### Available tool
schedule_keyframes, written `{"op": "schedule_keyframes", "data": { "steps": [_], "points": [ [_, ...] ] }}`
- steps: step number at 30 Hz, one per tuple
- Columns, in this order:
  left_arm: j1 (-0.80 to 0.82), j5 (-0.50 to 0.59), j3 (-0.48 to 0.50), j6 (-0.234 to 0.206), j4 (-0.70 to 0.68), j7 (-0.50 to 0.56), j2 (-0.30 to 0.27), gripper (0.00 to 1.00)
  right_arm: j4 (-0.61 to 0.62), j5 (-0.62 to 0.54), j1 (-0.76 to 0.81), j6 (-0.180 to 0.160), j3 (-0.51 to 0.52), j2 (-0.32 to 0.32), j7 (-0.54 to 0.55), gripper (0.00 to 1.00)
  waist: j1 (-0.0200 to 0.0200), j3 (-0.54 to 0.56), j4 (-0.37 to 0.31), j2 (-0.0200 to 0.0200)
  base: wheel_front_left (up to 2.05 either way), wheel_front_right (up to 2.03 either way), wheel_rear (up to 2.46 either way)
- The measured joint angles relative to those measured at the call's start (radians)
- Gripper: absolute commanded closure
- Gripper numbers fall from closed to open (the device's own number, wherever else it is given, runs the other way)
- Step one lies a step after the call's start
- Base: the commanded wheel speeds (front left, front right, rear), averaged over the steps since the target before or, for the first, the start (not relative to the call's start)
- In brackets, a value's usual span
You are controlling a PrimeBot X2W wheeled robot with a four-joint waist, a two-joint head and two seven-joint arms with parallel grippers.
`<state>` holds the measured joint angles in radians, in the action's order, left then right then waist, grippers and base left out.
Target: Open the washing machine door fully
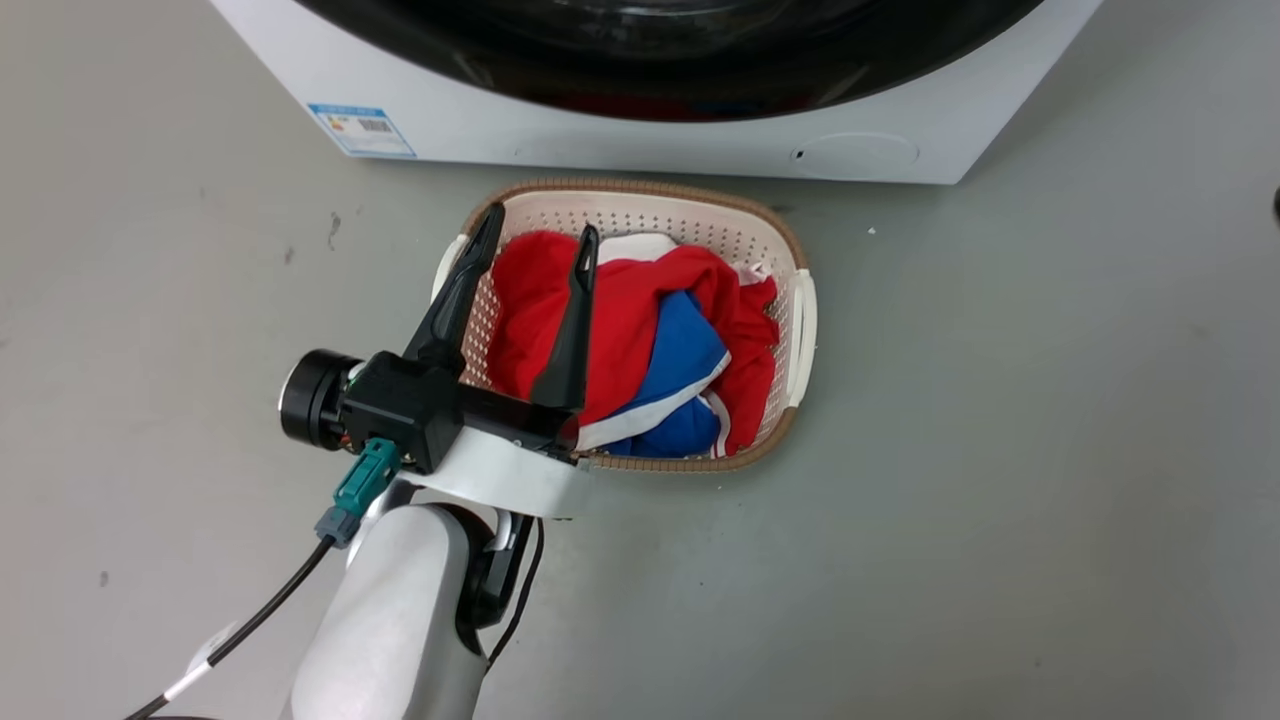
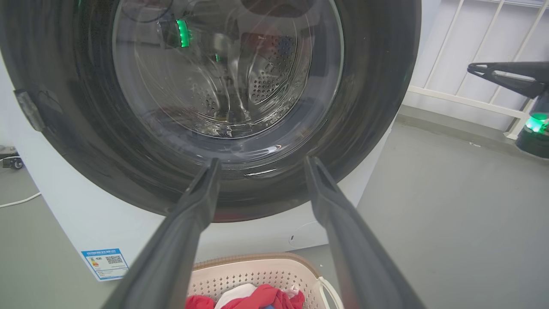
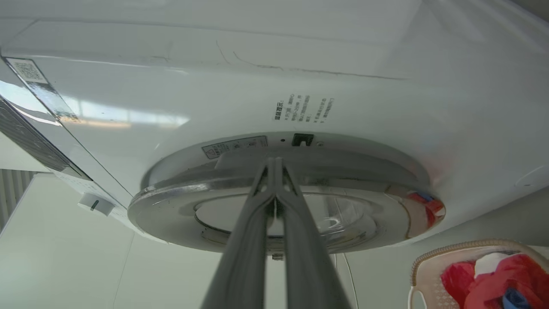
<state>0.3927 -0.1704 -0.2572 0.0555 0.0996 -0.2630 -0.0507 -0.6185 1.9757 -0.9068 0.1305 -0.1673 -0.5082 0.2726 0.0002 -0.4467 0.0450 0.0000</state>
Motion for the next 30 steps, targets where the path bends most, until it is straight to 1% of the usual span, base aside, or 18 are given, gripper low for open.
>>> {"op": "schedule_keyframes", "data": {
  "steps": [4, 7, 14, 19, 23, 30],
  "points": [
    [0.010, 0.000, -0.013, -0.002, -0.010, 0.000, 0.000, 0.00, -0.060, 0.008, -0.135, 0.000, -0.106, -0.034, 0.047, 1.00, 0.0000, -0.024, 0.011, 0.0000, 0.00, 0.00, 0.00],
    [0.019, 0.000, -0.020, -0.005, -0.020, 0.000, 0.000, 0.00, -0.101, 0.009, -0.226, 0.000, -0.174, -0.048, 0.055, 1.00, -0.0001, -0.041, 0.018, 0.0000, 0.00, 0.00, 0.00],
    [0.027, 0.000, -0.034, -0.013, -0.024, 0.000, 0.000, 0.00, -0.192, 0.001, -0.400, 0.000, -0.326, -0.047, 0.083, 1.00, -0.0001, -0.079, 0.023, 0.0000, 0.00, 0.00, 0.00],
    [0.043, -0.001, -0.043, -0.022, -0.029, 0.000, 0.000, 0.00, -0.246, -0.002, -0.497, 0.000, -0.406, -0.029, 0.091, 1.00, -0.0001, -0.100, 0.027, 0.0000, 0.00, 0.00, 0.00],
    [0.051, -0.001, -0.050, -0.029, -0.030, 0.000, 0.000, 0.00, -0.278, 0.000, -0.550, 0.000, -0.451, -0.013, 0.104, 1.00, -0.0001, -0.114, 0.029, 0.0000, 0.00, 0.00, 0.00],
    [0.063, -0.003, -0.056, -0.033, -0.031, 0.000, 0.000, 0.00, -0.300, 0.019, -0.596, 0.000, -0.506, -0.015, 0.146, 1.00, -0.0001, -0.125, 0.034, 0.0000, 0.00, 0.00, 0.00]
  ]
}}
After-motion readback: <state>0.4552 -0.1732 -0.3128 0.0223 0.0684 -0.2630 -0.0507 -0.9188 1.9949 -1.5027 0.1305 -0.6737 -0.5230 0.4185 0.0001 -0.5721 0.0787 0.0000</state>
